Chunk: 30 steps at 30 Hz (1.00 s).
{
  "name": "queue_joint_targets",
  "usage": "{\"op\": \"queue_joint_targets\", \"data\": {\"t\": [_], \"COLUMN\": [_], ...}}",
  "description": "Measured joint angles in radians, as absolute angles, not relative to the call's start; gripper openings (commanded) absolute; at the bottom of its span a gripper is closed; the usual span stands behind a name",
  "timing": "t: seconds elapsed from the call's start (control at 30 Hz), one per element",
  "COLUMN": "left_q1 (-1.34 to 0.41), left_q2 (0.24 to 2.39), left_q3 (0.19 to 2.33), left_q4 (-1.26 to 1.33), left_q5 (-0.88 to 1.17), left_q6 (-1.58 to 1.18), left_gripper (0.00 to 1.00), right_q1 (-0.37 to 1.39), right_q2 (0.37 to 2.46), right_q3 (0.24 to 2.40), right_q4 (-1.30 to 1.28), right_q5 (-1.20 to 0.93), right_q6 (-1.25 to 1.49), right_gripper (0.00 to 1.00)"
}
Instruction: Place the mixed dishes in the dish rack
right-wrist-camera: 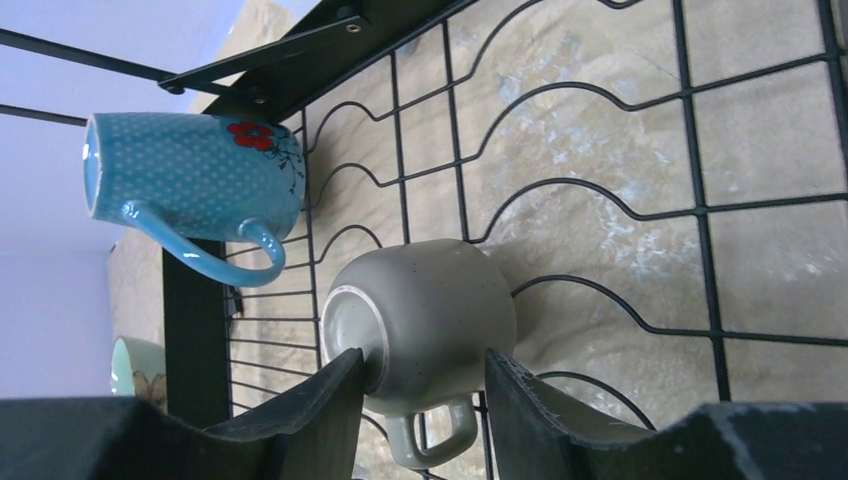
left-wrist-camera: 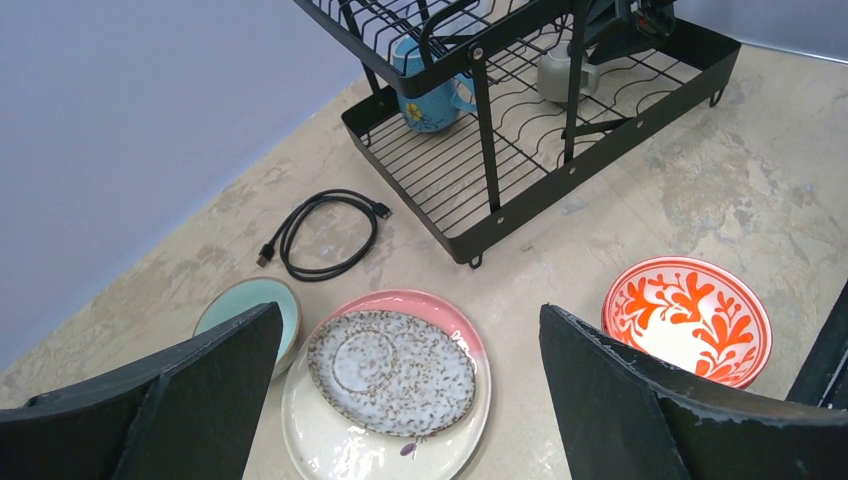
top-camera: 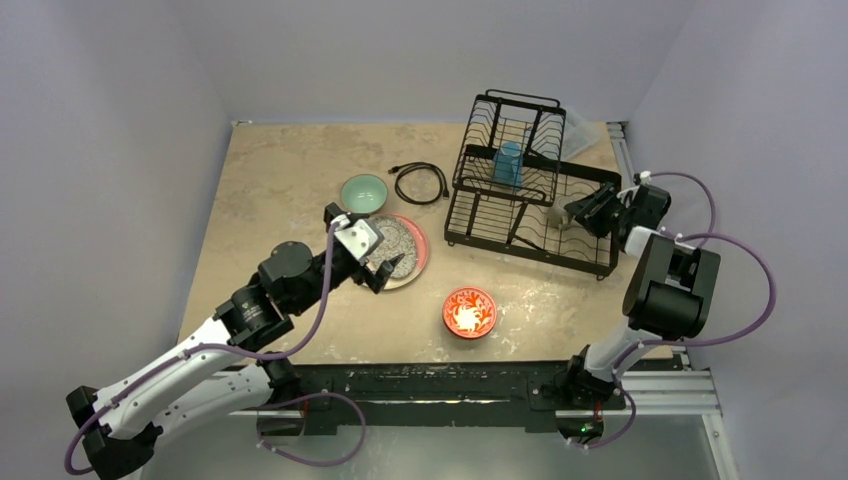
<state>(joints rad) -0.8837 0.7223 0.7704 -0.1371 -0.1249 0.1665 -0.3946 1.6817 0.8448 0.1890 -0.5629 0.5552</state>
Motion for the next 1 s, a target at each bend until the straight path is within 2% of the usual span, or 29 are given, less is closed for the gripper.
{"op": "queue_joint_targets", "data": {"t": [0.17,1.0], "left_q1": [-0.884,-0.884], "left_q2": [0.727,0.756], "left_q3": [0.77,0.77], "left_q4": [-0.137,-0.143], "left_q5": [-0.121,-0.107], "left_q6": [0.166,0.157], "left_gripper": [1.0,1.0], "right_q1": [-0.38,-0.144], "right_q2": [1.703,1.779], "right_q3": [0.864,0.922], "right_q4": [0.203,0.249], "right_q5": [-0.593,-0.625], "right_q6": [0.564,0.633], "right_gripper": [0.39,0.4]}}
